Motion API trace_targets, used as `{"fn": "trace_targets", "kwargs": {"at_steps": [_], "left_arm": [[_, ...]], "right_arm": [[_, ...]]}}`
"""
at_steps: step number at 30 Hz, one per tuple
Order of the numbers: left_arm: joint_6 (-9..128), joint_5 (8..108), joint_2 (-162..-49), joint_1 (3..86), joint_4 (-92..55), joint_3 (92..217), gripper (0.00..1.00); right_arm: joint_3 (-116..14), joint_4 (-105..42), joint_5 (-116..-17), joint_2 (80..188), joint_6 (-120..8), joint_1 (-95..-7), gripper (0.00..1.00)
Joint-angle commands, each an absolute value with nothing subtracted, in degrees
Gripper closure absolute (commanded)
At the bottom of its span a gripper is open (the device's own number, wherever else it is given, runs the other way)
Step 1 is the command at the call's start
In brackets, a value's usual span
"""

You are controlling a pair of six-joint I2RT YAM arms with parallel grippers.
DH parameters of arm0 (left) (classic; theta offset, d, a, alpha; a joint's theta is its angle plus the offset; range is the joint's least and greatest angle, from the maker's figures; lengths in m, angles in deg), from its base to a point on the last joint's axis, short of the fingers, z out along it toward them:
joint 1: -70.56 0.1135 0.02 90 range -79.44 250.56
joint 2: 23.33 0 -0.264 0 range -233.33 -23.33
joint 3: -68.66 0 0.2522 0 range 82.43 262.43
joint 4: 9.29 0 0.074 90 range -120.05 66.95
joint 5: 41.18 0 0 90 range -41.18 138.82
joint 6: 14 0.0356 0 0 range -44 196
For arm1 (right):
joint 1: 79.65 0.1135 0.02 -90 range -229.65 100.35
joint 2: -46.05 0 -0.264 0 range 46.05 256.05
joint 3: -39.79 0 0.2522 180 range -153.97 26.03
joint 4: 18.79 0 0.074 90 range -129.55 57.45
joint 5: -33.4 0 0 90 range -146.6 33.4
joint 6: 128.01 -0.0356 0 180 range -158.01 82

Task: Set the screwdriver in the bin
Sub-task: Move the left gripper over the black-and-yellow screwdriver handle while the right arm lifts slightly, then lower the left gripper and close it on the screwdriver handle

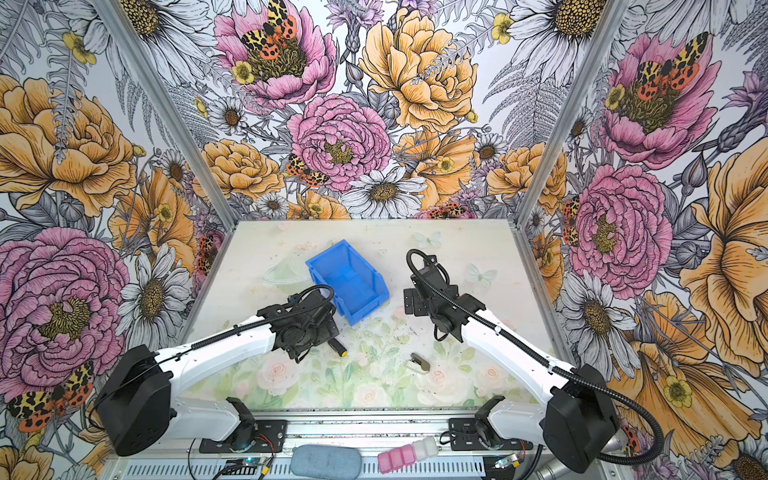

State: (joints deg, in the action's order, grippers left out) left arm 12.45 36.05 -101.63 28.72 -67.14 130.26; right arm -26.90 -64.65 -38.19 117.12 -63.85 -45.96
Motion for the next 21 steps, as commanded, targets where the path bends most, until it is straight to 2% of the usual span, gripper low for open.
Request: {"fn": "trace_targets", "kwargs": {"at_steps": [1, 10, 21], "left_arm": [[13.1, 36.5, -104.0, 28.4, -64.9, 132.5, 0.05], [12.7, 39.7, -112.2, 26.8, -62.5, 135.9, 0.15], [10.8, 40.8, -115.6, 25.2, -60.8, 134.9, 0.3]], "right_arm": [[-28.1, -64.2, -37.3, 117.6, -62.9, -45.8, 0.0], [-27.0, -64.3, -36.6, 115.5, -62.4, -46.1, 0.0], [-25.5, -64.3, -36.6, 113.7, -62.2, -46.9, 0.01]]}}
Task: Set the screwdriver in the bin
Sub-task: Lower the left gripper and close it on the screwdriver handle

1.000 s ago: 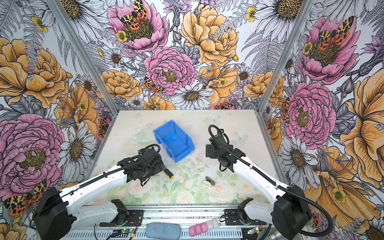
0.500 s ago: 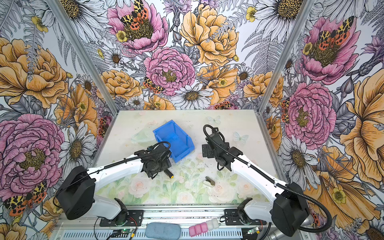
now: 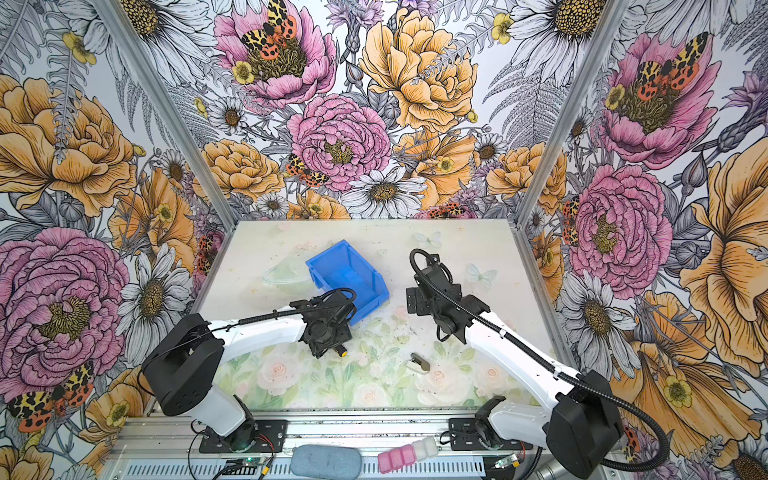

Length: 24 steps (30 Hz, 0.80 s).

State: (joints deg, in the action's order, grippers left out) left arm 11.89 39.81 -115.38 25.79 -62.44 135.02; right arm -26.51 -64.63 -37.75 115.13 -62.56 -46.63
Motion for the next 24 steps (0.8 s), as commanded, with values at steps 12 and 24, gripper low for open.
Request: {"fn": "trace_targets", "kwargs": {"at_steps": [12, 24], "left_arm": [[10.6, 41.2, -116.9, 24.9, -59.8, 133.0, 0.45], [10.3, 40.9, -115.2, 25.9, -58.5, 129.9, 0.61]], "right_arm": [[-25.0, -64.1, -35.8, 113.3, -62.5, -47.3, 0.01], [-26.3, -63.9, -35.1, 113.9, -62.2, -47.3, 0.01]]}}
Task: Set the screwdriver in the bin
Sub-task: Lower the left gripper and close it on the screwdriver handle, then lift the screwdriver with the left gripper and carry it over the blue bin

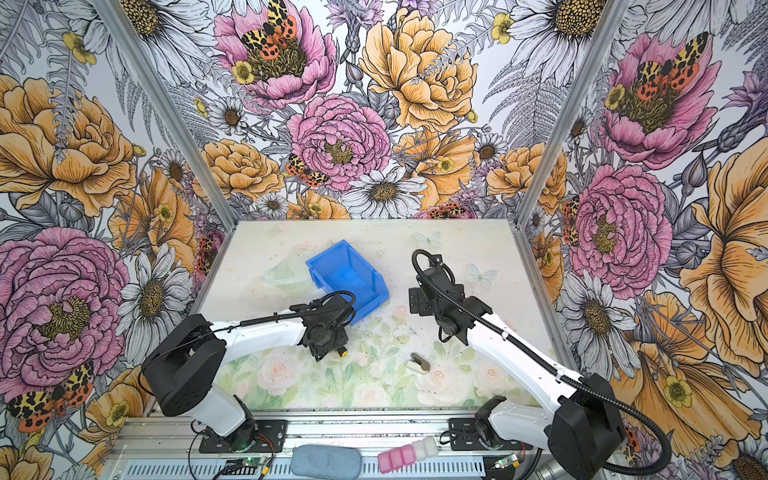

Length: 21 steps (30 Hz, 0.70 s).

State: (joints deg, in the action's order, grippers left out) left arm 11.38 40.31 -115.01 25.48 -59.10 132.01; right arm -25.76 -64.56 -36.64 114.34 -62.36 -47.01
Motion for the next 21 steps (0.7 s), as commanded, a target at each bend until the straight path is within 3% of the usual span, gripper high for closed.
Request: {"fn": "trace_targets", "kwargs": {"at_steps": [1, 9, 16, 21], "left_arm": [[10.3, 40.8, -115.0, 25.9, -58.5, 129.7, 0.63], [10.0, 40.1, -111.4, 26.9, -58.7, 128.1, 0.77], [11.2, 37.2, -106.3, 28.5, -62.8, 129.3, 0.79], [14.8, 30.0, -101.8, 31.3, -71.8, 134.9, 0.8]], "right_arm": [[-26.4, -63.9, -35.1, 113.9, -62.3, -47.4, 0.01], [-27.0, -63.9, -35.2, 113.8, -62.1, -47.4, 0.0], [-27.7, -63.9, -35.3, 113.2, -61.7, -47.3, 0.0], [-28.2, -64.0, -35.2, 112.9, -61.3, -47.4, 0.0]]}}
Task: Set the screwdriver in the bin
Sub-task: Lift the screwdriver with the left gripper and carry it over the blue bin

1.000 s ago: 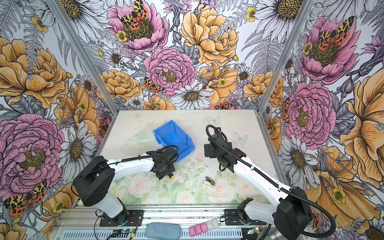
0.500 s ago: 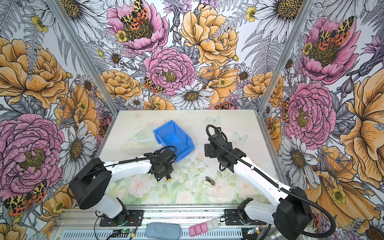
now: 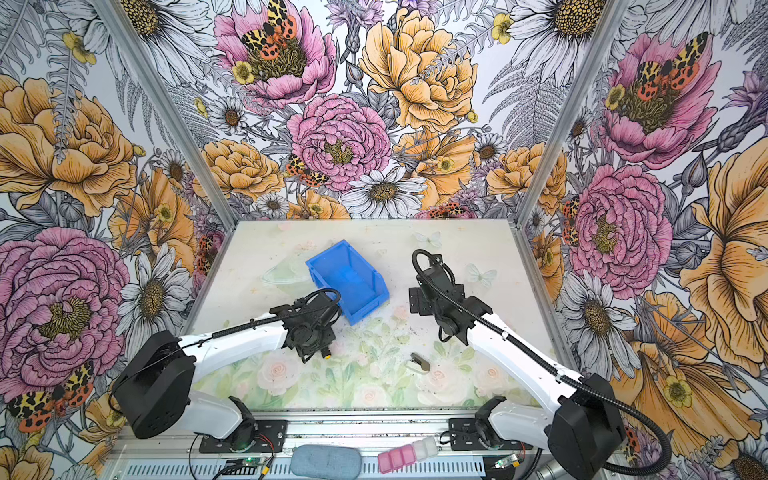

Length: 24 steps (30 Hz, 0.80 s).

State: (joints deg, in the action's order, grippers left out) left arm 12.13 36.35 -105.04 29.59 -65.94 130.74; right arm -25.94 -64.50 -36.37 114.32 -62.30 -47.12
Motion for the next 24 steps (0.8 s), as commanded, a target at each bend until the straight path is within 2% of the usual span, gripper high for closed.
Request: {"fn": "trace_targets", "kwargs": {"at_steps": [1, 6, 10, 24], "left_arm": [[15.9, 29.0, -100.6, 32.3, -73.2, 136.0, 0.8], [22.6, 26.0, -97.0, 36.3, -77.2, 142.4, 0.81], [27.7, 25.0, -98.9, 37.0, -79.6, 149.9, 0.81], [31.9, 27.4, -113.0, 29.5, -79.7, 171.7, 0.81]], "right_arm": [[-28.2, -64.0, -35.2, 112.8, -61.4, -47.4, 0.0], [-29.4, -63.9, -35.5, 113.8, -61.5, -47.9, 0.01], [-30.2, -63.9, -36.4, 114.3, -61.9, -49.1, 0.0], [-30.7, -63.8, -38.3, 114.0, -62.5, -52.8, 0.0]]}}
